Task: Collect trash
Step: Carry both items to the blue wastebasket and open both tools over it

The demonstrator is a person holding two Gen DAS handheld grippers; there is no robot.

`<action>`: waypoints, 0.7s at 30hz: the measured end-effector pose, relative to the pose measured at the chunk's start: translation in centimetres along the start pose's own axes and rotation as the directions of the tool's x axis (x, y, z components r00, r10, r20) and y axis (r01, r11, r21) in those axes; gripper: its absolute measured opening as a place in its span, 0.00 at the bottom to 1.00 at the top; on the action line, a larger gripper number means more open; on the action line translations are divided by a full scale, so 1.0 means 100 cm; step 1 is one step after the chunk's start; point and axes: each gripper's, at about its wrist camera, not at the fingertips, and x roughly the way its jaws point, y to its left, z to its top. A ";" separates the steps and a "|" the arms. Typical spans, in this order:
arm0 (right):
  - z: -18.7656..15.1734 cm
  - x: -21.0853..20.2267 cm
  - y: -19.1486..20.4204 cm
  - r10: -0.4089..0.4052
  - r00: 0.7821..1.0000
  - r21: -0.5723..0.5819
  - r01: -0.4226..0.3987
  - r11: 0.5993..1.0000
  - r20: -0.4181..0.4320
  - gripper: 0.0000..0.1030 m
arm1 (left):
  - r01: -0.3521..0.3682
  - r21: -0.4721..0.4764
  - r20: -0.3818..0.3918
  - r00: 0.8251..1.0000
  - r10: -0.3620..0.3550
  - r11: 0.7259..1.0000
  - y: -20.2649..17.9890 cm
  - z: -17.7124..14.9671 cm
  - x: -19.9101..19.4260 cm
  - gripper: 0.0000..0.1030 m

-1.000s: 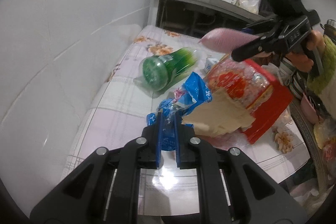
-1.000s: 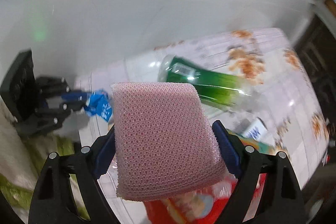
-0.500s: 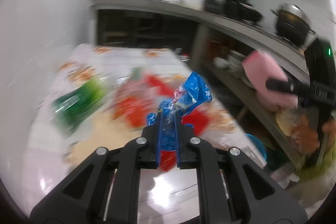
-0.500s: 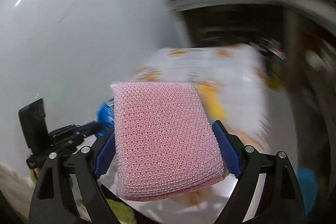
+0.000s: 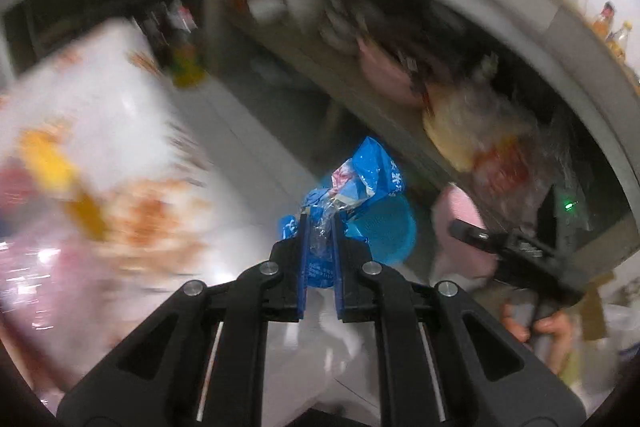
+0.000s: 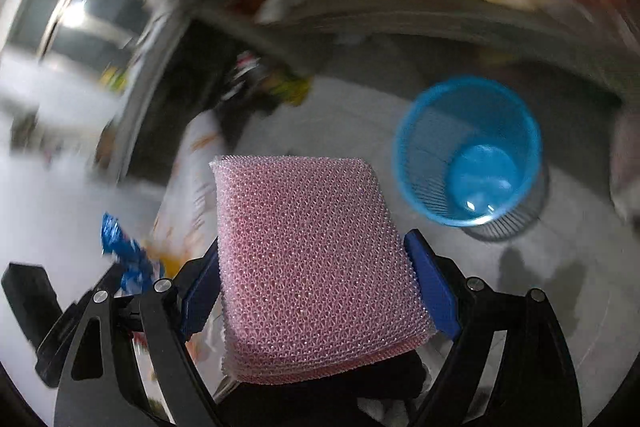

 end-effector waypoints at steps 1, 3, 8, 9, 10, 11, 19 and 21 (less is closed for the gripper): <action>0.006 0.008 -0.014 -0.004 1.000 0.044 0.003 0.999 0.009 0.81 | 0.037 -0.026 -0.061 0.997 -0.038 0.999 -0.007 0.007 0.021 0.08; 0.010 0.023 -0.026 -0.020 1.000 0.088 0.018 0.996 0.021 0.81 | 0.056 -0.052 -0.128 0.990 -0.063 0.997 -0.022 0.017 0.057 0.08; 0.035 0.056 -0.061 -0.063 0.995 0.170 0.050 0.984 0.072 0.84 | 0.028 -0.002 -0.173 0.984 -0.028 1.000 -0.056 0.033 0.123 0.09; 0.044 0.068 -0.065 -0.082 0.993 0.169 0.068 0.983 0.079 0.87 | 0.033 0.006 -0.179 0.983 -0.032 0.999 -0.058 0.037 0.133 0.12; 0.051 0.073 -0.070 -0.100 0.992 0.170 0.085 0.982 0.083 0.89 | 0.030 0.020 -0.188 0.982 -0.026 0.999 -0.062 0.042 0.147 0.16; 0.056 0.084 -0.077 -0.137 0.986 0.184 0.119 0.976 0.091 0.90 | 0.017 0.034 -0.199 0.980 -0.010 0.999 -0.065 0.046 0.158 0.32; 0.043 0.114 -0.122 -0.222 0.972 0.251 0.195 0.948 0.084 0.91 | -0.054 -0.014 -0.203 0.978 0.050 0.998 -0.049 0.050 0.177 0.59; 0.037 0.108 -0.119 -0.231 0.969 0.227 0.207 0.952 0.087 0.91 | -0.053 -0.007 -0.181 0.982 0.050 0.999 -0.044 0.047 0.166 0.60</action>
